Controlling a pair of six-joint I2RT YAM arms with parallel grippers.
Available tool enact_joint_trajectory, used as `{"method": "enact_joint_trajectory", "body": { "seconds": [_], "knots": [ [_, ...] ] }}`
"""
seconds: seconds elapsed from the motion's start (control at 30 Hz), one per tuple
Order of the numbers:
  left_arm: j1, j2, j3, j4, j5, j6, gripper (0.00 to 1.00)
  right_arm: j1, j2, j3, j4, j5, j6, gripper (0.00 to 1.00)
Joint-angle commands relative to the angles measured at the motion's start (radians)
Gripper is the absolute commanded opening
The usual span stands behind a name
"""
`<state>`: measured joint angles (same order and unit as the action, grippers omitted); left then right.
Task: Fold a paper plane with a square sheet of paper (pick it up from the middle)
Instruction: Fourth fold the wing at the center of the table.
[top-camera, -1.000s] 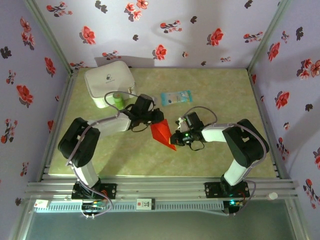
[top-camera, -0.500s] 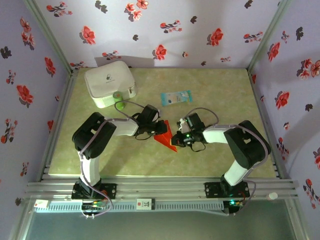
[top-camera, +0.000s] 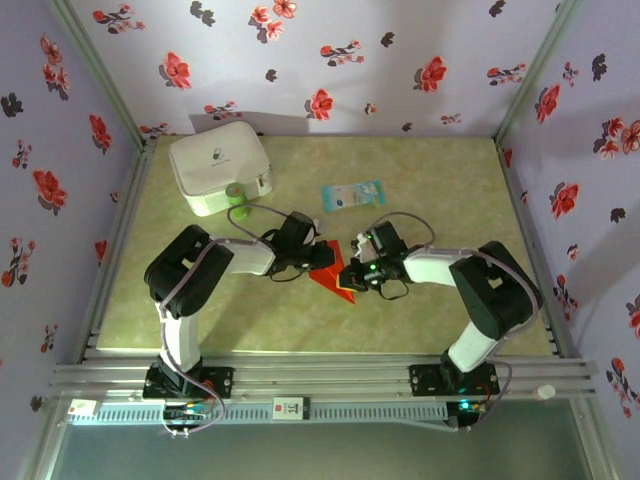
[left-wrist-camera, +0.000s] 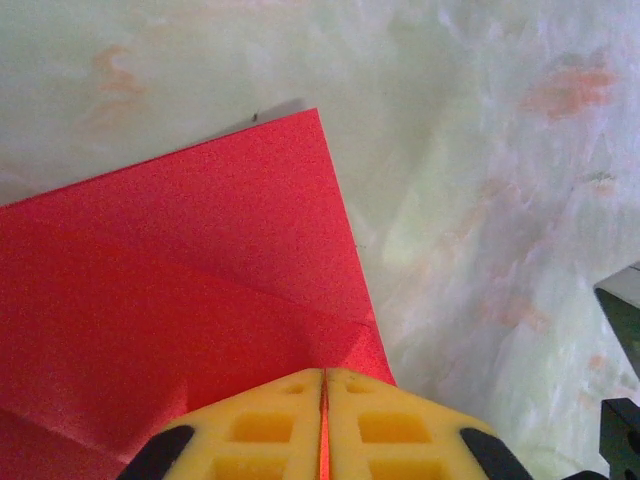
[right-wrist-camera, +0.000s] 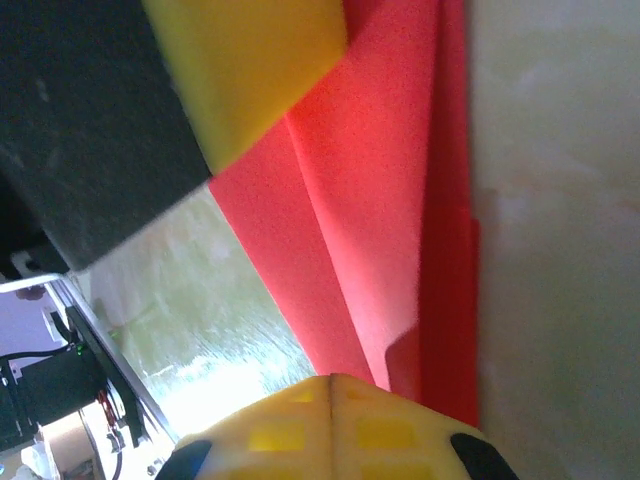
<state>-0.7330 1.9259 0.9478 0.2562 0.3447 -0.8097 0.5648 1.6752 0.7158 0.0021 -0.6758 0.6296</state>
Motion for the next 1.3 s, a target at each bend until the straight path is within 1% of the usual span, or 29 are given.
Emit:
{"method": "enact_joint_trajectory", "body": {
  "seconds": [0.0,0.1,0.23,0.37,0.6,1.0,1.27],
  "knots": [
    [0.007,0.044,-0.038,-0.078,-0.032,0.0,0.1,0.011,0.033,0.036,0.001,0.045,0.031,0.0],
    [0.009,0.042,-0.039,-0.081,-0.031,0.001,0.09,0.01,0.063,0.049,-0.036,0.089,0.012,0.0],
    [0.015,0.04,-0.042,-0.083,-0.031,0.0,0.09,0.012,0.073,-0.012,-0.012,0.074,0.016,0.0],
    [0.027,0.037,-0.056,-0.068,-0.03,-0.014,0.09,0.012,0.03,-0.098,0.028,0.039,0.031,0.01],
    [0.04,0.046,-0.064,-0.067,-0.03,-0.024,0.08,0.014,-0.054,-0.202,0.023,0.046,0.032,0.02],
    [0.041,0.055,-0.059,-0.074,-0.03,-0.025,0.08,0.014,-0.129,-0.25,-0.083,0.094,-0.012,0.02],
    [0.042,0.053,-0.056,-0.077,-0.031,-0.025,0.08,0.014,-0.202,-0.293,-0.13,0.134,0.036,0.0]
  ]
}}
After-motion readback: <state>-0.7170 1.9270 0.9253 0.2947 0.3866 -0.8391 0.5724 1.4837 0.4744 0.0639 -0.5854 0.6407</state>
